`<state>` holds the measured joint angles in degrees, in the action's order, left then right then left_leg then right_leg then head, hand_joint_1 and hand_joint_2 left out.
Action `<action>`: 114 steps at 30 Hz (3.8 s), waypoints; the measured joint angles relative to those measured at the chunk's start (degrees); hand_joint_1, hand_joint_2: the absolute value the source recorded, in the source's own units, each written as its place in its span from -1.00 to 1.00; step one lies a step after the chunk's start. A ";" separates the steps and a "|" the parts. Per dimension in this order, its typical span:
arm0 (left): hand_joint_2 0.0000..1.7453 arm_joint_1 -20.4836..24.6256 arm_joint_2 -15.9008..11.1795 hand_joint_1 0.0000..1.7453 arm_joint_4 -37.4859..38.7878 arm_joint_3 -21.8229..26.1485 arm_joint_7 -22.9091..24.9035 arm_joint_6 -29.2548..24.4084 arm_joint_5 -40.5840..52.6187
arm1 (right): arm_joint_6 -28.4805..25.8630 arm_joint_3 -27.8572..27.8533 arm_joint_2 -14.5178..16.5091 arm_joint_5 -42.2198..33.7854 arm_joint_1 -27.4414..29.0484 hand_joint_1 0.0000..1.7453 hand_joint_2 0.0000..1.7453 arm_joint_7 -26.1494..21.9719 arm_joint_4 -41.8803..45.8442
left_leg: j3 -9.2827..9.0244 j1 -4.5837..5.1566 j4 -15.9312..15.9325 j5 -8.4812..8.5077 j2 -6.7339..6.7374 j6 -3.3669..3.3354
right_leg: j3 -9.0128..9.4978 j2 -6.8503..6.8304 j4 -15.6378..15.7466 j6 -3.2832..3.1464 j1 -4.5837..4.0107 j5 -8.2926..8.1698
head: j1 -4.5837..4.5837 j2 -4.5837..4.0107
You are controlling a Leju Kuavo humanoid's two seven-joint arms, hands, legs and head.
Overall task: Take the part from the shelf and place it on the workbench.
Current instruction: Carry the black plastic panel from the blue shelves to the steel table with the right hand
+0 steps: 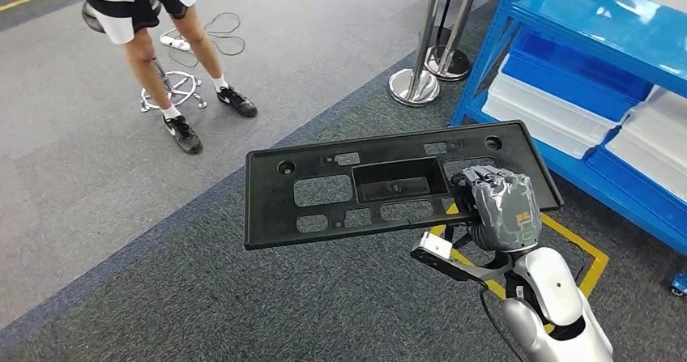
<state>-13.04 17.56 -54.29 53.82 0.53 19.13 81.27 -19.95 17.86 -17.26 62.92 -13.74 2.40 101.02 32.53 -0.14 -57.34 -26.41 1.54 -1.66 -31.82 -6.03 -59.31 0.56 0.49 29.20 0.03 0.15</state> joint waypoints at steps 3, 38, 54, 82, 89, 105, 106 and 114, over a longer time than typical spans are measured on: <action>1.00 0.86 0.08 -1.00 0.99 1.29 -2.32 -1.33 4.51 | -0.62 -0.21 -0.05 0.45 1.29 0.80 1.00 -0.05 0.65 | 0.16 -0.28 0.50 0.77 -1.85 -0.89 | -3.58 4.82 -8.39 0.37 0.32 5.38 | -0.01 0.00; 1.00 11.84 -3.39 -1.00 39.02 -6.25 5.20 -23.28 7.50 | 0.11 -5.08 2.52 23.97 17.43 0.80 1.00 9.76 11.74 | -0.07 0.38 0.04 0.62 -5.15 -1.18 | -5.51 6.15 -12.72 0.92 0.76 4.66 | 0.04 0.00; 1.00 12.16 -9.56 -1.00 39.96 -5.05 -5.92 -21.04 2.44 | 2.46 -1.71 2.40 20.85 10.04 0.80 1.00 8.82 9.99 | 6.54 -0.03 -12.46 -3.84 -1.23 1.76 | -1.03 1.69 -1.10 -1.89 -0.05 -0.39 | 0.23 0.00; 1.00 11.38 -9.81 -1.00 39.98 -3.40 -5.12 -22.22 5.07 | -1.00 -6.15 -0.44 20.90 16.48 0.80 1.00 8.78 12.91 | 9.22 -0.46 -18.06 -8.05 -1.94 2.17 | -1.89 3.42 -1.61 -1.24 0.58 -0.69 | 0.25 0.00; 1.00 11.42 -9.43 -1.00 39.98 -3.40 -4.71 -22.47 5.09 | -0.97 -6.44 -0.37 21.11 16.93 0.80 1.00 8.92 13.59 | 1.41 1.42 -2.47 -1.16 3.25 -0.07 | -0.78 -1.24 -1.42 -0.34 0.23 0.10 | 0.24 0.00; 1.00 10.76 -5.86 -1.00 39.90 -3.49 -2.85 -24.36 8.17 | -0.42 -10.93 -0.74 23.17 24.82 0.80 1.00 11.47 19.89 | 0.81 0.15 -2.48 -1.07 -9.97 0.34 | -1.89 10.02 -1.84 0.75 1.27 -0.56 | 0.20 0.00; 1.00 10.50 -5.70 -1.00 39.86 -3.51 -2.97 -24.39 8.29 | -0.58 -11.66 -0.85 23.18 25.94 0.80 1.00 11.50 20.84 | 0.95 0.05 -2.49 -1.15 -10.11 0.64 | -1.73 9.23 -1.63 0.36 1.26 -0.57 | 0.19 0.00; 1.00 10.04 -5.20 -1.00 39.59 -3.92 -3.35 -24.34 8.35 | -0.68 -14.26 -1.07 22.97 30.05 0.80 1.00 11.34 24.40 | 7.98 -0.07 -16.23 -6.59 -1.80 1.84 | -0.31 3.00 -0.72 -1.09 0.67 0.10 | 0.43 0.00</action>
<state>-3.01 12.36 -14.71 49.90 -2.81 -5.21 89.61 -20.63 3.60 -18.33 85.88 16.31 13.75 125.42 40.50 -0.21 -73.57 -33.00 -0.25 0.17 -32.13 -3.03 -60.03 -0.53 1.16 29.30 0.46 0.15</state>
